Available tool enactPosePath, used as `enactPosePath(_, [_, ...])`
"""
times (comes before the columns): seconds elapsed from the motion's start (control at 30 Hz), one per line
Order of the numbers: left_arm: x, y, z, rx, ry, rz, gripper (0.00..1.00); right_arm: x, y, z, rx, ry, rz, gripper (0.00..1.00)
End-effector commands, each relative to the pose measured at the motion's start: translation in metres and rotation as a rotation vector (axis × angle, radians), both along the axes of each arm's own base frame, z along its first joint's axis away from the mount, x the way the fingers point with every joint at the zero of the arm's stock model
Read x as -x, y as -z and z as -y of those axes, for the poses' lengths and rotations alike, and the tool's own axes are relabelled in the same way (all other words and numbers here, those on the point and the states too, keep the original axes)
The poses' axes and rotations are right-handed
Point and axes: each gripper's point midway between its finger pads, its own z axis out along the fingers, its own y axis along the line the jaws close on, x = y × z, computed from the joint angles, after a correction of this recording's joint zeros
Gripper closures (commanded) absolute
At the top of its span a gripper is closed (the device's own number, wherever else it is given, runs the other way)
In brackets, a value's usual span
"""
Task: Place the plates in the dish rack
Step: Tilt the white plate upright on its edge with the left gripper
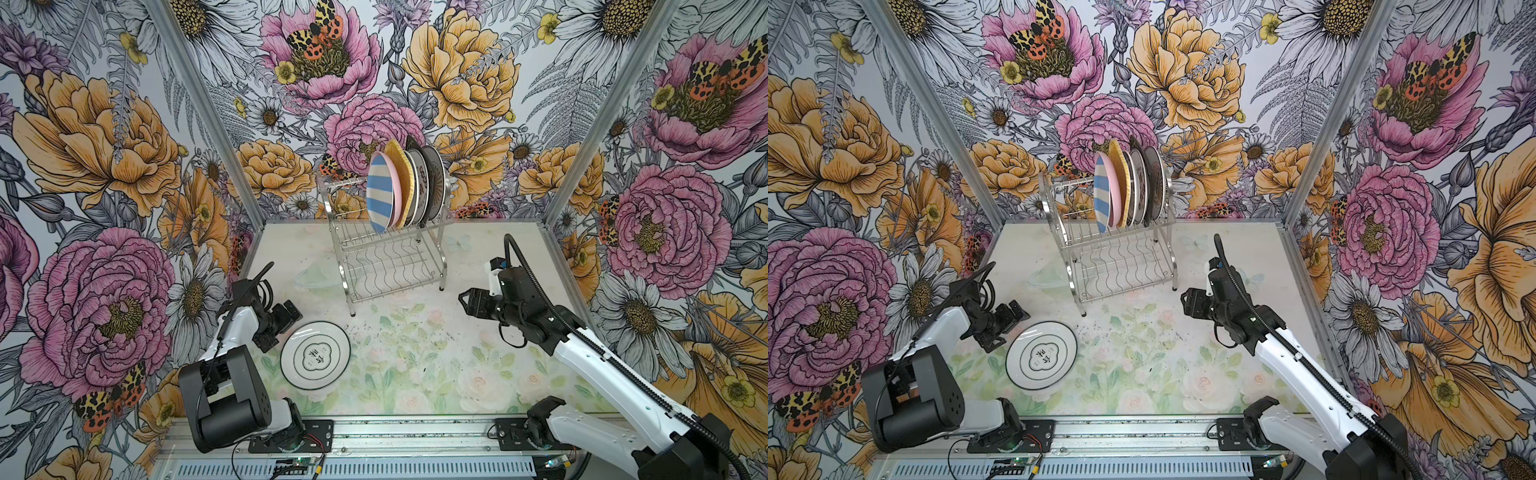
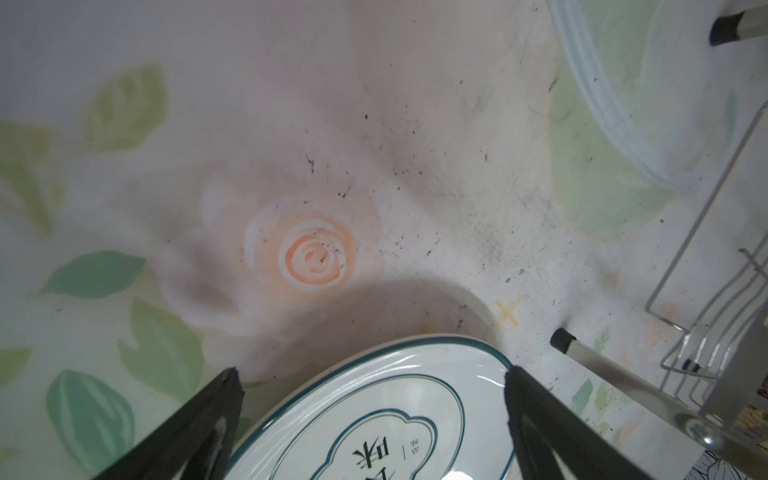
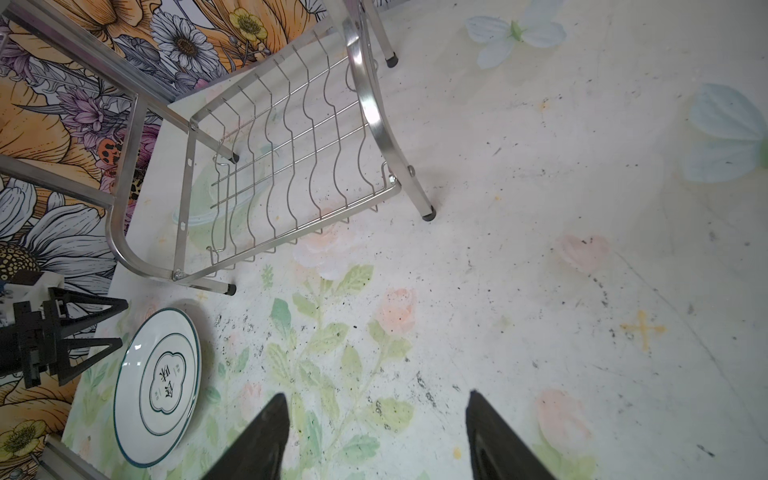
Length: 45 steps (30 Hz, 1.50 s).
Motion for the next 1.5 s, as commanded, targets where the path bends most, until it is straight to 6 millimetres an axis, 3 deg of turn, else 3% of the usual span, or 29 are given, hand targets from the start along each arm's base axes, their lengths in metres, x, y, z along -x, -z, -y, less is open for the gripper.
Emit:
enactPosePath(0.0, [-0.007, 0.001, 0.006, 0.025, 0.031, 0.018, 0.01, 0.0, -0.006, 0.003, -0.011, 0.012, 0.031, 0.32])
enactPosePath(0.23, [-0.011, 0.012, 0.029, 0.079, 0.108, -0.003, 0.01, 0.001, -0.007, 0.005, -0.013, 0.016, 0.038, 0.31])
enactPosePath(0.6, [-0.011, 0.008, 0.08, 0.129, 0.243, -0.004, 0.01, 0.004, -0.007, 0.008, -0.018, 0.018, 0.042, 0.31])
enactPosePath(0.83, [0.001, 0.003, 0.117, 0.164, 0.286, -0.015, 0.01, 0.005, -0.007, 0.008, -0.022, 0.02, 0.042, 0.31])
enactPosePath(1.03, [0.012, -0.004, 0.134, 0.17, 0.288, -0.008, 0.01, 0.005, -0.007, 0.008, -0.025, 0.019, 0.043, 0.31])
enactPosePath(1.1, [0.012, -0.011, 0.129, 0.129, 0.263, 0.011, 0.01, 0.005, -0.008, 0.007, -0.028, 0.017, 0.041, 0.31])
enactPosePath(1.23, [0.016, -0.022, 0.099, -0.005, 0.118, 0.04, 0.01, 0.005, -0.008, 0.006, -0.031, 0.015, 0.04, 0.31])
enactPosePath(1.33, [0.03, -0.016, 0.088, -0.035, 0.028, 0.007, 0.01, 0.005, -0.008, 0.006, -0.031, 0.014, 0.04, 0.31])
enactPosePath(1.47, [0.048, -0.004, 0.088, -0.025, -0.021, -0.023, 0.01, 0.005, -0.009, 0.006, -0.031, 0.013, 0.042, 0.31])
